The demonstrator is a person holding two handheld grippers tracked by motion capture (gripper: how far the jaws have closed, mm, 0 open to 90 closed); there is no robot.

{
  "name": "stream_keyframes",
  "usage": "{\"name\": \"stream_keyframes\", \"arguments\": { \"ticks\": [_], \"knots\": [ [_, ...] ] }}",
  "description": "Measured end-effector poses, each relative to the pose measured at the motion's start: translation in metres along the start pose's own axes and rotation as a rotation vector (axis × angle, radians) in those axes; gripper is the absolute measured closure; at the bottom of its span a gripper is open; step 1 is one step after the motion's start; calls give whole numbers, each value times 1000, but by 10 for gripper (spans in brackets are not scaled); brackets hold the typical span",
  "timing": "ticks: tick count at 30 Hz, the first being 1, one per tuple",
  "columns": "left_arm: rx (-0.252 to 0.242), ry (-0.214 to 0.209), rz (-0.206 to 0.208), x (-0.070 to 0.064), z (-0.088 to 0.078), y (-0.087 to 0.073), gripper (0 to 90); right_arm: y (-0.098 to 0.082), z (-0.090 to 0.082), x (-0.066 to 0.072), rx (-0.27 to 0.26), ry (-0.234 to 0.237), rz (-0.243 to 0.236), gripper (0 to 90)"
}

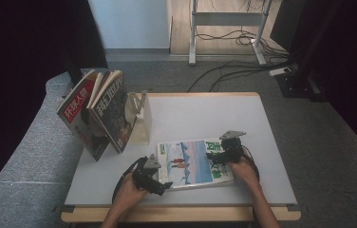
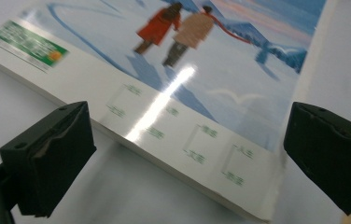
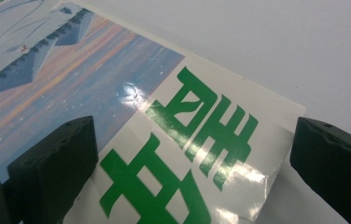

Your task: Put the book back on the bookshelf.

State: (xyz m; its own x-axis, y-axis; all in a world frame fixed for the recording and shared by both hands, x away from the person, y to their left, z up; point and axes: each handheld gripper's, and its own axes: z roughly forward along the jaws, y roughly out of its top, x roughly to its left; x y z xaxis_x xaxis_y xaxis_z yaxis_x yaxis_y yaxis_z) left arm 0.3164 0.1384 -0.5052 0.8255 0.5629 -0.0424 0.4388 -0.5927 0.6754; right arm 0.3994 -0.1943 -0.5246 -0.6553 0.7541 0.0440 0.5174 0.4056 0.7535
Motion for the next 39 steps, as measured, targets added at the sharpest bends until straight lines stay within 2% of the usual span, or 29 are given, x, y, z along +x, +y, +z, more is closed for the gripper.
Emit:
{"name": "stream_keyframes", "arguments": {
  "ticks": [5,7,14,20,24,32,39],
  "knots": [
    [-10,4,7,11,5,8,8,-5,-7,4,-1,-10,-15,8],
    [-8,5,2,21,11,14,8,-11,-14,5,-1,-11,-21,9],
    [-2,11,-1,36,26,28,6,-28,-29,10,-25,-4,-11,27],
    [17,40,15,48,39,37,0,-40,-43,16,-36,4,-21,27],
    [19,48,7,56,44,43,0,-49,-53,17,-40,-4,-16,30],
    [15,41,7,64,50,50,0,-62,-68,25,-31,2,-22,34],
    [22,-3,-8,70,60,56,0,-73,-76,27,-39,34,19,33]
  ]
}}
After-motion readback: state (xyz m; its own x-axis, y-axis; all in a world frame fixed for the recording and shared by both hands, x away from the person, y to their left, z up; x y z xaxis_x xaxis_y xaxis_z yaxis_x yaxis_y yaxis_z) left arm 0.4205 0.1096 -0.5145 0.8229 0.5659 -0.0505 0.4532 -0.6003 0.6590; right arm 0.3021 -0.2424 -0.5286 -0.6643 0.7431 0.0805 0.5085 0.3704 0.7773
